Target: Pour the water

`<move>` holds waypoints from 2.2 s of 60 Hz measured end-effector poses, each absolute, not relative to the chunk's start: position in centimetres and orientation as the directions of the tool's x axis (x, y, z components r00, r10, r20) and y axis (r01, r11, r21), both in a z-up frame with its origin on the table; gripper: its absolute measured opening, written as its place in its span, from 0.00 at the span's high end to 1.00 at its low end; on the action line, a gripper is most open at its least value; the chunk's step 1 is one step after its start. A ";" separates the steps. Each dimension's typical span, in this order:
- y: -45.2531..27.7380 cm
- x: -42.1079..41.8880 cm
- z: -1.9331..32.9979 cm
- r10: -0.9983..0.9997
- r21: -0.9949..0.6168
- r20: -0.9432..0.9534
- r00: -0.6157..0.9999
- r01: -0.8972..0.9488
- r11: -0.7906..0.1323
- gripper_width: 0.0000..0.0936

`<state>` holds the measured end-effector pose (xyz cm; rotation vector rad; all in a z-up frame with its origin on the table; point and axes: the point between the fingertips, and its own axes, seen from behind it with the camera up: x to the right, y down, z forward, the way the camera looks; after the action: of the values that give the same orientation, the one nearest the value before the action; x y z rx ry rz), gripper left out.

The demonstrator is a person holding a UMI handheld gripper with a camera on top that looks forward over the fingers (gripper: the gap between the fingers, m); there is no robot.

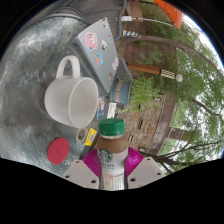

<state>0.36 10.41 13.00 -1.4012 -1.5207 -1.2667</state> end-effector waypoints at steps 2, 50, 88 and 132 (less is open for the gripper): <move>10.5 0.3 12.6 0.303 0.277 0.920 -0.247 0.959 -0.058 0.71; 11.5 -3.5 14.8 0.275 0.143 0.954 -0.121 0.988 -0.061 0.70; 11.4 3.0 8.0 0.221 -0.989 -0.044 0.974 -0.011 -0.145 0.70; 4.3 3.6 8.9 0.248 -0.934 -0.046 0.968 0.047 -0.354 0.10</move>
<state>3.65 4.27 8.89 -1.9267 -0.2119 0.2110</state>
